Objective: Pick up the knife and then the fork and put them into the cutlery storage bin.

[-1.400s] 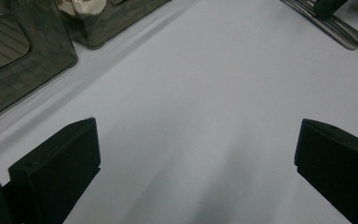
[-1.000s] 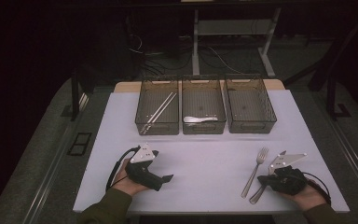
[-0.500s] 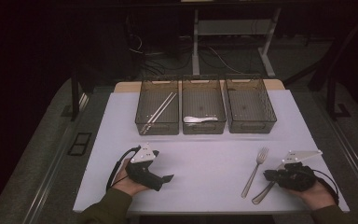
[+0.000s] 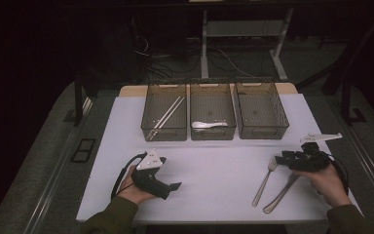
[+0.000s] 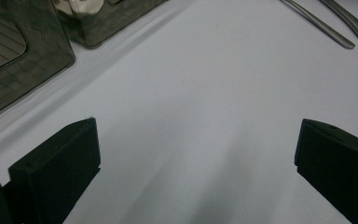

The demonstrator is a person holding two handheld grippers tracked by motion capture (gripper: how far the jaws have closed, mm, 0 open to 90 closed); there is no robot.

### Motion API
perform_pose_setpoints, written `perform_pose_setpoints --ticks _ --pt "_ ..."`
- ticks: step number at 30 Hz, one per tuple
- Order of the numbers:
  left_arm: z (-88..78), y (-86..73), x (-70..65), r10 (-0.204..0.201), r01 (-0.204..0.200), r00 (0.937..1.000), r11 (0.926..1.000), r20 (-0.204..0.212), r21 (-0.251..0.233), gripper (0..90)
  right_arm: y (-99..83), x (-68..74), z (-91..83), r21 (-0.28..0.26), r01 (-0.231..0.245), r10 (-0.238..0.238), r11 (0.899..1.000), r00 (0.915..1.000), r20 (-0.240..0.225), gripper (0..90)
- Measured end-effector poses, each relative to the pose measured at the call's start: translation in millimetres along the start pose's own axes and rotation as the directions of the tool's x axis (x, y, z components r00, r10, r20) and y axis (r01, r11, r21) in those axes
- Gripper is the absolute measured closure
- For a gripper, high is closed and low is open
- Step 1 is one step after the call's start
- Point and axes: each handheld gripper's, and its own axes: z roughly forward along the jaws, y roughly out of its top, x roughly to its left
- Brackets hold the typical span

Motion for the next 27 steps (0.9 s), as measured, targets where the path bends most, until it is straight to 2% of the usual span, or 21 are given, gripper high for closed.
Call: perform_pose_setpoints --ticks 5,10,15,18,22,24,27 --pt "0.8 -0.2 -0.9 -0.012 0.012 0.9999 0.9999 0.003 -0.009 0.0 3.1 -7.7 13.1 0.025 -0.009 0.009 1.0 0.9999 -0.011 54.5" --pt "1.3 -0.1 -1.1 -0.005 0.005 1.0 1.0 0.008 0.0 0.0 2.0 -10.5 20.3 0.046 0.002 0.0 0.999 0.9994 -0.034 60.8" --pt "1.9 -0.1 -1.5 -0.01 0.01 0.9999 0.9999 0.008 -0.002 0.0 -0.1 -12.2 23.4 0.066 -0.007 0.01 0.998 0.9989 -0.046 67.2" --pt "2.2 -0.1 -1.6 -0.009 0.009 0.9999 1.0 0.008 -0.001 0.0 -0.9 -14.2 23.5 0.061 -0.019 0.023 0.998 0.9982 -0.056 68.6" --pt "2.4 -0.1 -1.8 -0.009 0.009 0.9999 1.0 0.008 0.0 0.0 -0.6 -15.2 22.1 0.047 -0.014 0.017 0.999 0.9977 -0.065 72.7" --pt "2.1 0.1 -1.6 -0.008 0.008 0.9999 1.0 0.009 0.002 0.0 0.1 -14.9 19.7 0.03 -0.015 0.017 0.999 0.9971 -0.074 77.8" --pt "2.2 0.0 -1.4 -0.008 0.008 0.9999 1.0 0.01 0.001 0.0 0.1 -15.1 18.6 0.029 -0.011 0.013 1.0 0.997 -0.077 79.3"
